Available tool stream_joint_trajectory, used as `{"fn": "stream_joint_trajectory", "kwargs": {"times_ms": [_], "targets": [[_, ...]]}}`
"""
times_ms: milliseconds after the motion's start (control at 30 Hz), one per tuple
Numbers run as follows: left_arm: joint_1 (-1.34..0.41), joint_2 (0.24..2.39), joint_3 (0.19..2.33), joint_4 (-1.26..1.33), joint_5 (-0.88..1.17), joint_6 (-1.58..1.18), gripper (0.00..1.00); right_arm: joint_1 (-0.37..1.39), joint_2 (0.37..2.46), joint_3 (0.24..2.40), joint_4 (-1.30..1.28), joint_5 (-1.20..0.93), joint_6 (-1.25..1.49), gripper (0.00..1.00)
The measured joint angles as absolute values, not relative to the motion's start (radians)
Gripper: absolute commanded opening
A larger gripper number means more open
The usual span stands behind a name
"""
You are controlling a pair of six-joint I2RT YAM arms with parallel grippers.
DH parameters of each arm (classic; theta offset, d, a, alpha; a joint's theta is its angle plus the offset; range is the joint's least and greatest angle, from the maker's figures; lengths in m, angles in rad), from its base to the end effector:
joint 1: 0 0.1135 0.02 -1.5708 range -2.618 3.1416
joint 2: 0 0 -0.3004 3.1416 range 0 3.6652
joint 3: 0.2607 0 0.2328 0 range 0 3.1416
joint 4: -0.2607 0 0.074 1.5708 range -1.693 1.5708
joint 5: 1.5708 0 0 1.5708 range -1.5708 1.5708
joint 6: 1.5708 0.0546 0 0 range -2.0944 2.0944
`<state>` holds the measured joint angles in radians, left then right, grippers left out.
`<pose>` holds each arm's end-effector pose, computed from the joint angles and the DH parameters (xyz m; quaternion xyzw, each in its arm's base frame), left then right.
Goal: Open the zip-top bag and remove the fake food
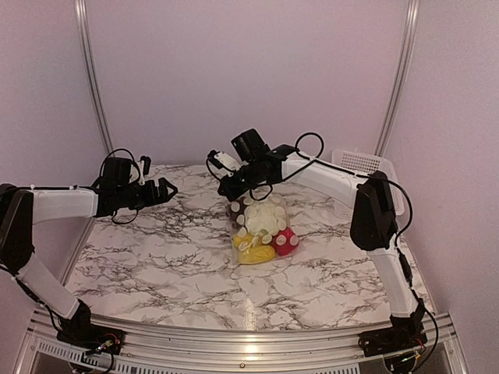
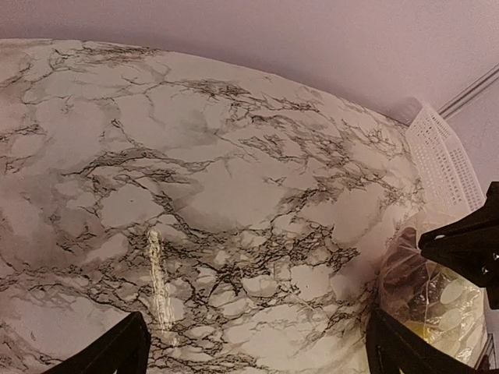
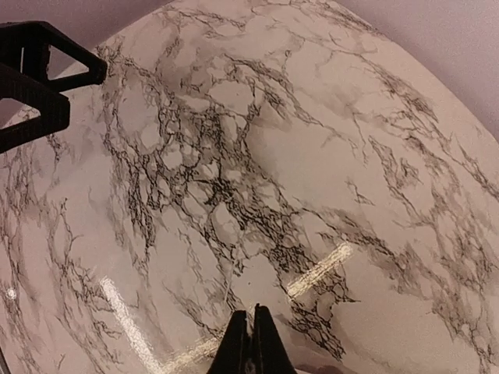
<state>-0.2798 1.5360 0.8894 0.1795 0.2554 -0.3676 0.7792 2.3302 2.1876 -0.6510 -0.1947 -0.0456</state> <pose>0.3215 -0.1067 0.2690 0.0296 0.8467 -0.2682 0.4585 0.3821 0.3922 0.2679 -0.4029 0.8291 0.2192 0.3198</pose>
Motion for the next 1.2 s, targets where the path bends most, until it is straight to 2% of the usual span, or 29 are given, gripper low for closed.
{"fn": "stream_joint_trajectory", "kwargs": {"times_ms": [133, 233, 467, 567, 667, 900, 1033, 1200], "targets": [[-0.211, 1.536, 0.82, 0.245, 0.333, -0.441, 0.99, 0.789, 2.4, 2.265, -0.591, -0.287, -0.024, 0.41], [-0.196, 1.539, 0.81, 0.269, 0.367, -0.466, 0.99, 0.792, 2.392, 2.255, -0.555, -0.31, -0.021, 0.57], [-0.215, 1.601, 0.82, 0.393, 0.458, -0.532, 0.99, 0.764, 2.247, 2.056, -0.453, -0.305, -0.022, 0.75], [-0.228, 1.656, 0.847, 0.416, 0.482, -0.555, 0.99, 0.723, 2.158, 1.954, -0.391, -0.305, -0.014, 0.8], [-0.255, 1.731, 0.902, 0.439, 0.506, -0.585, 0.98, 0.658, 2.042, 1.812, -0.291, -0.289, 0.005, 0.97], [-0.307, 1.909, 1.022, 0.525, 0.574, -0.677, 0.87, 0.589, 1.802, 1.526, -0.066, -0.156, -0.007, 0.99], [-0.345, 2.017, 1.097, 0.546, 0.6, -0.72, 0.82, 0.579, 1.768, 1.505, -0.037, -0.123, -0.019, 0.99], [-0.393, 2.111, 1.159, 0.565, 0.624, -0.763, 0.68, 0.528, 1.737, 1.434, -0.018, -0.151, 0.002, 0.99]]}}
